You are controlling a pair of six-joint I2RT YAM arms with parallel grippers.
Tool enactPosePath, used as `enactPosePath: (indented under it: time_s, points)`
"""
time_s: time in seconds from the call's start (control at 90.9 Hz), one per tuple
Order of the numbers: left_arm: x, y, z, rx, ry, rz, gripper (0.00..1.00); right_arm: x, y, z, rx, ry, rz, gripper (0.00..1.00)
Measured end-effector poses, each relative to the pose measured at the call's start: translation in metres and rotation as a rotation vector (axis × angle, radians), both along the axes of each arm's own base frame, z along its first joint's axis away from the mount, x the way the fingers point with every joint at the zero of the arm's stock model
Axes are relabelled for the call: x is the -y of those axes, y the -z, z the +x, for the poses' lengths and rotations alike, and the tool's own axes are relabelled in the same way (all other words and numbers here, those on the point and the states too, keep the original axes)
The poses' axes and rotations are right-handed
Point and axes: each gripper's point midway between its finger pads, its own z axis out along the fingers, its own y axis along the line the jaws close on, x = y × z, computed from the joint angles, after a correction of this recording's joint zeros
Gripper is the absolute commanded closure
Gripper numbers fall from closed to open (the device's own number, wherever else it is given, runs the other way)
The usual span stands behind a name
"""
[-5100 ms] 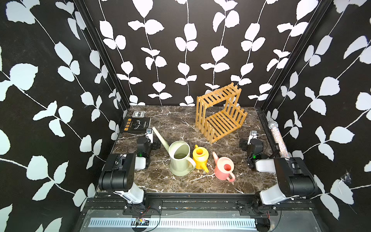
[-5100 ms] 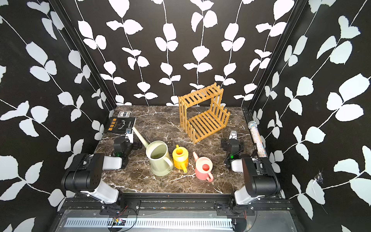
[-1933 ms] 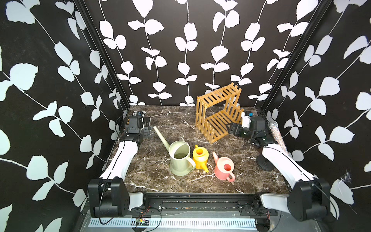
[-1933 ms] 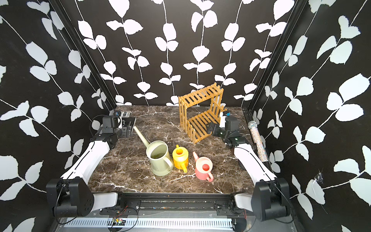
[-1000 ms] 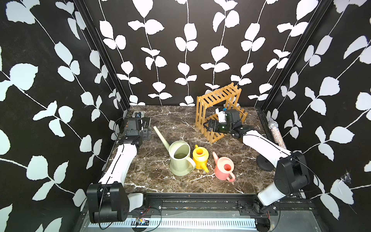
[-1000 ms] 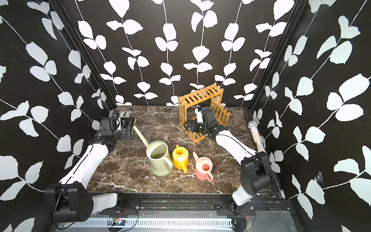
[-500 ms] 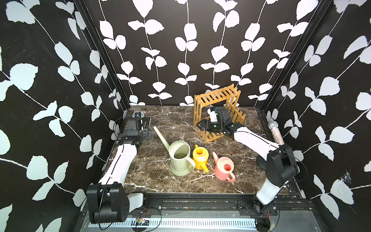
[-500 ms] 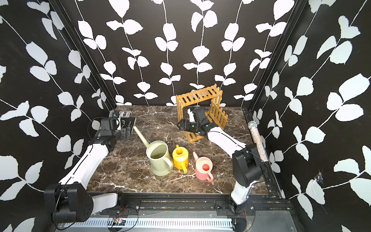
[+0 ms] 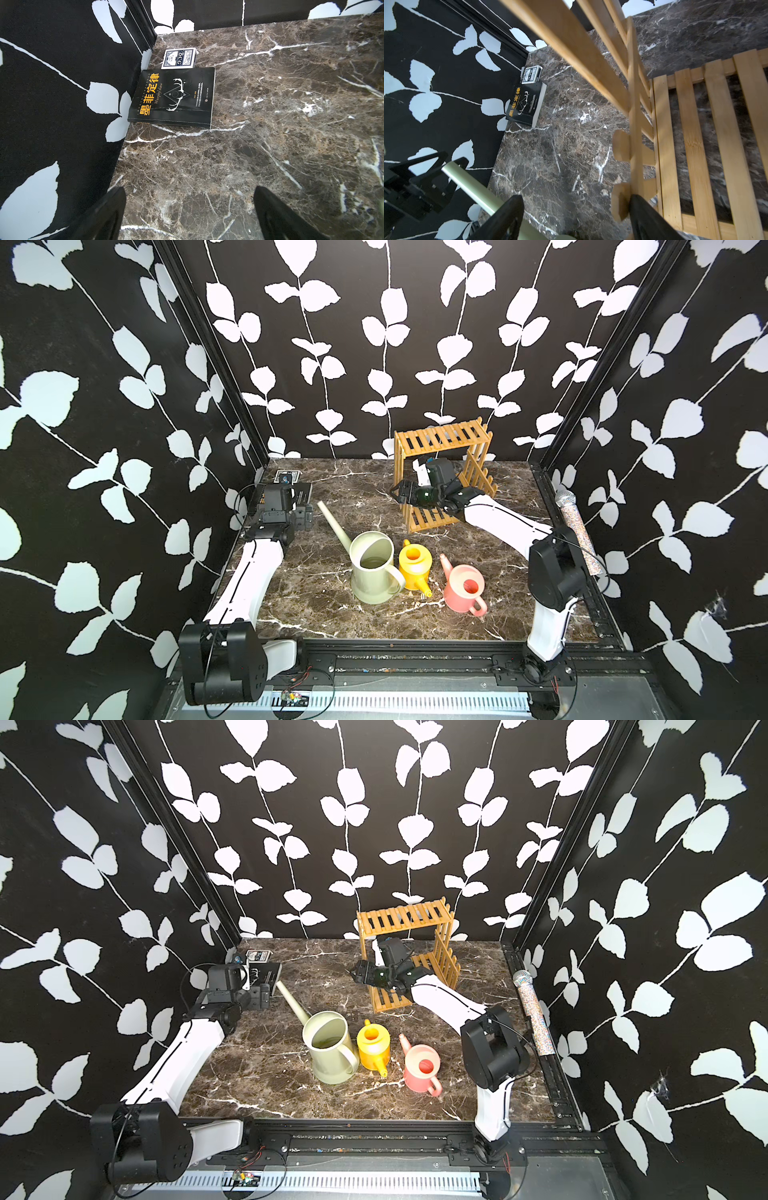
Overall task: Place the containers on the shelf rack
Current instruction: Adjust the shelf at the center of the board.
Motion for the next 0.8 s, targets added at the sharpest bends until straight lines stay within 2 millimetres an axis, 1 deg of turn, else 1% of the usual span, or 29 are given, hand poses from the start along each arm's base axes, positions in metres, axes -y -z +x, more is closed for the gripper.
enactPosePath:
  time_s: [0.275,0.583,0.803]
  points:
    - [0.000,0.000,0.000,0.002,0.000,0.000,0.01,-0.011,-0.002,0.024,0.006,0.062,0.020,0.20]
    - [0.001,0.000,0.000,0.002,0.002,-0.003,0.01,-0.038,-0.004,0.046,0.007,0.077,0.018,0.20]
    - [0.001,-0.001,0.000,0.006,0.002,-0.005,0.01,-0.051,-0.006,0.063,0.009,0.085,0.017,0.20]
